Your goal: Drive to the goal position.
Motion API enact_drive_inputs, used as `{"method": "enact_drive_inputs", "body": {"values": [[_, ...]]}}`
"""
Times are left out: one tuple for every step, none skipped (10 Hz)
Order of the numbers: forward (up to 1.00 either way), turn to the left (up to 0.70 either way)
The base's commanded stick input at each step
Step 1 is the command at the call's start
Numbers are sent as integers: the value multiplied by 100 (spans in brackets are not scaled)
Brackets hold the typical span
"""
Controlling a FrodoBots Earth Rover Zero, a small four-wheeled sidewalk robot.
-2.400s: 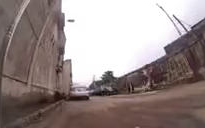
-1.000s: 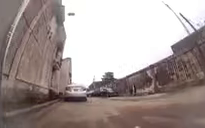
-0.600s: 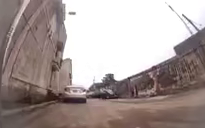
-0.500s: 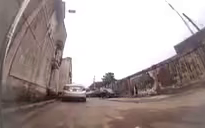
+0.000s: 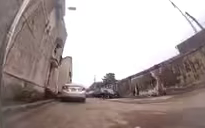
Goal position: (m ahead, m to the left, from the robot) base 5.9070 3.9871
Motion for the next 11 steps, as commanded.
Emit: {"method": "enact_drive_inputs", "body": {"values": [[84,3],[84,3],[84,3],[84,3],[84,3],[84,3],[84,3],[84,3],[84,3],[84,3],[84,3]]}}
